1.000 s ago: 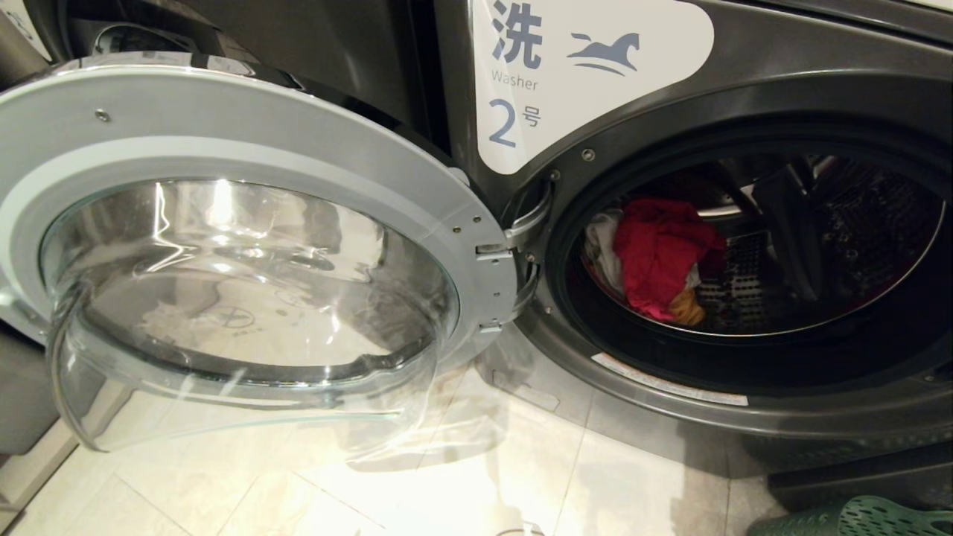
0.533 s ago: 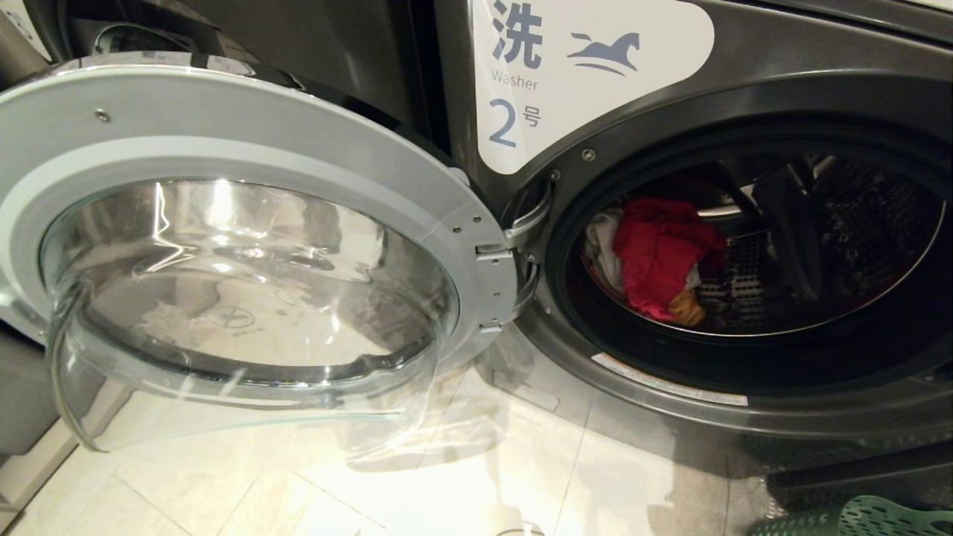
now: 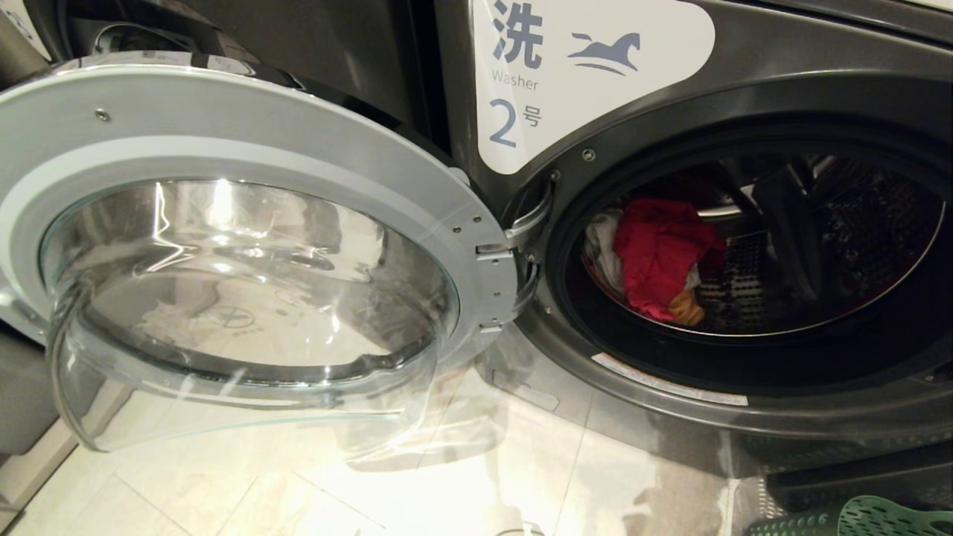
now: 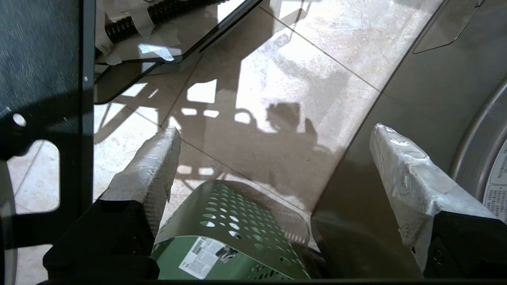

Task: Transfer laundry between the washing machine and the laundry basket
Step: Pick a cloth and place it into the basket

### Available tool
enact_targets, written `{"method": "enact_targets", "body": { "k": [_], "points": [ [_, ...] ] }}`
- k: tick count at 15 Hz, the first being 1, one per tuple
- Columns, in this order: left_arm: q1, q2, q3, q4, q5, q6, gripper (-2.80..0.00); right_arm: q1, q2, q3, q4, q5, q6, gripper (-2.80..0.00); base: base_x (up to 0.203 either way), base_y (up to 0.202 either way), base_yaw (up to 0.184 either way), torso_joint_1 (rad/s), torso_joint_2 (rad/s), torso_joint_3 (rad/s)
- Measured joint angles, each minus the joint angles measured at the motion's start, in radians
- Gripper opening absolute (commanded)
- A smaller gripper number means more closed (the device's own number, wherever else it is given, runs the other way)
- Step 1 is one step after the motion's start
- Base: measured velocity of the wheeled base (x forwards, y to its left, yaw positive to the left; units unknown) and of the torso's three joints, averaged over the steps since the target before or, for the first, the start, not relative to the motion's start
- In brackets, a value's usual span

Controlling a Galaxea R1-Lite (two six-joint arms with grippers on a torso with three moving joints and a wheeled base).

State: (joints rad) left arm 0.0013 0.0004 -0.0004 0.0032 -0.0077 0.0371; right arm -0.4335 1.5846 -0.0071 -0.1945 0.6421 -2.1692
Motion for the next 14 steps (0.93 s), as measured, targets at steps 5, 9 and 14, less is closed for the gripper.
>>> {"method": "enact_targets", "body": {
  "k": [5, 9, 14],
  "points": [
    [0.0, 0.0, 0.0, 0.0, 0.0, 0.0, -2.8, 0.237, -0.131, 0.007, -0.003, -0.058, 0.443, 0.0, 0.0, 0.0, 0.0, 0.0, 0.0, 0.0],
    [0.0, 0.0, 0.0, 0.0, 0.0, 0.0, -2.8, 0.318, -0.241, 0.006, -0.003, -0.078, 0.57, 0.0, 0.0, 0.0, 0.0, 0.0, 0.0, 0.0],
    [0.0, 0.0, 0.0, 0.0, 0.0, 0.001, -2.8, 0.436, -0.352, -0.008, 0.063, -0.188, 0.775, 0.0, 0.0, 0.0, 0.0, 0.0, 0.0, 0.0]
  ]
}}
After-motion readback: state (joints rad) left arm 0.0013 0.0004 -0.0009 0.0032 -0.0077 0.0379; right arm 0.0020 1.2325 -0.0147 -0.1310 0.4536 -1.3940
